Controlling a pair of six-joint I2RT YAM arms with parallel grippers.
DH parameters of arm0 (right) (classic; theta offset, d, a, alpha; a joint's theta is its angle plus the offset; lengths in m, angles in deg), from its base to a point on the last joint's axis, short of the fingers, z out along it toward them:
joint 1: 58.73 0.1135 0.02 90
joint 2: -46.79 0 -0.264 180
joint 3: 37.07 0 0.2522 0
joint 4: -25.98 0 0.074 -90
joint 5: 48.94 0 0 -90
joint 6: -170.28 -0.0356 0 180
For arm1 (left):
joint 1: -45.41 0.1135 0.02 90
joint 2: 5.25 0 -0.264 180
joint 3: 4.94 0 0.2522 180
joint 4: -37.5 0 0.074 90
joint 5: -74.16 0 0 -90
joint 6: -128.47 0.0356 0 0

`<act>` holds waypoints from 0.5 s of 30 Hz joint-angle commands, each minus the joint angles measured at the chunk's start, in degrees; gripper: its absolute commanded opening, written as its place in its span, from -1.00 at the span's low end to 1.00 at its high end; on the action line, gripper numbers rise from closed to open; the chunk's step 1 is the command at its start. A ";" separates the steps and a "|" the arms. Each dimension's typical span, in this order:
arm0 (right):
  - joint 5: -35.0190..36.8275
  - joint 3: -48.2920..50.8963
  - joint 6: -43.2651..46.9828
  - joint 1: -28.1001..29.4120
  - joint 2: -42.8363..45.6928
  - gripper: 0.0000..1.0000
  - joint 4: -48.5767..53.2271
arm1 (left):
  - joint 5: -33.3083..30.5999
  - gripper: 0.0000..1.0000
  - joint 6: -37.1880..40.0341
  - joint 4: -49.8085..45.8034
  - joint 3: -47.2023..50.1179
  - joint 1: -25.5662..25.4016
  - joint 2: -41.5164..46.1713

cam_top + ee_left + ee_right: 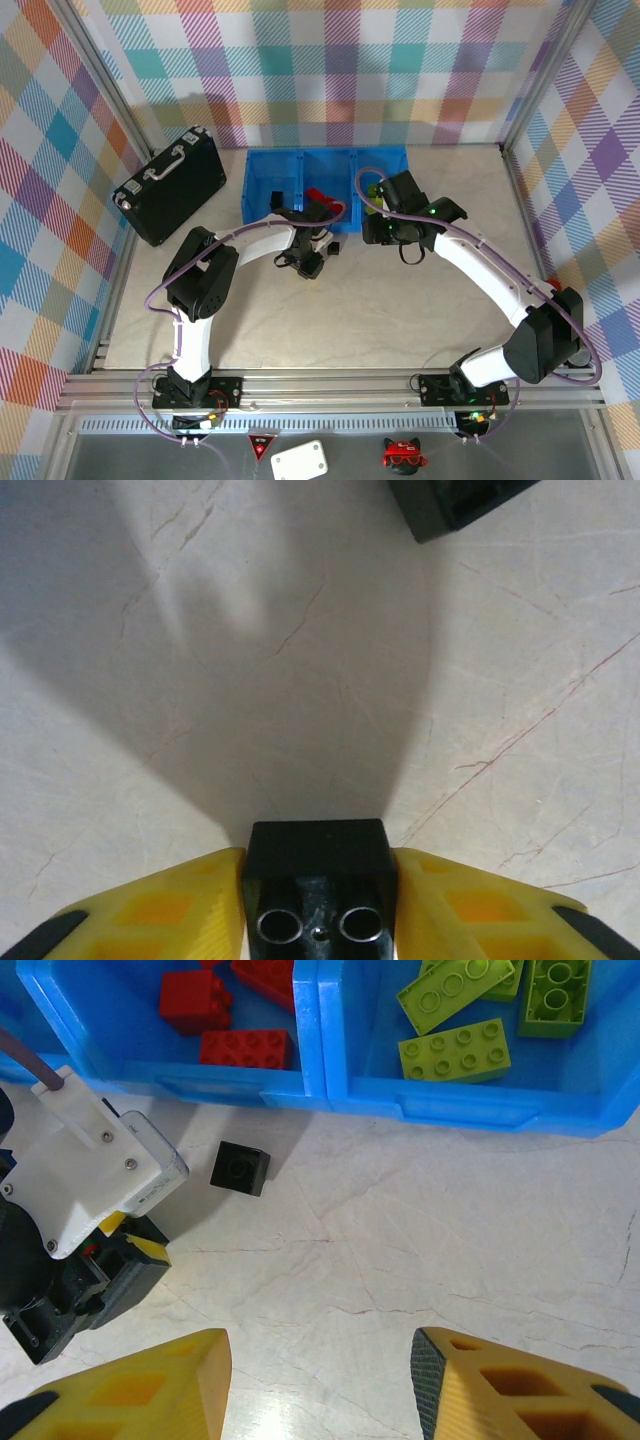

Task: Sort the legos into containers by color
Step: Pick up the lego from the center of the table.

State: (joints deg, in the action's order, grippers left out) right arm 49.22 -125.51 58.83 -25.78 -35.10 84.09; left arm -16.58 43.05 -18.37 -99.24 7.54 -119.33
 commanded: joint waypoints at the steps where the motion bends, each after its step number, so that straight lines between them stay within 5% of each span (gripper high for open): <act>1: 0.24 -0.03 -0.17 -0.39 1.20 0.05 0.82 | -0.85 -0.23 0.96 -2.10 -1.37 -0.63 -0.71; 15: 0.36 -0.19 0.37 -0.34 1.16 0.05 0.97 | -5.10 -0.29 -0.20 -3.24 -0.96 -0.16 4.92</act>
State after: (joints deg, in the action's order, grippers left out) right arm 49.22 -125.51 58.85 -25.78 -35.10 84.40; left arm -19.72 42.98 -19.82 -99.45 7.57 -118.65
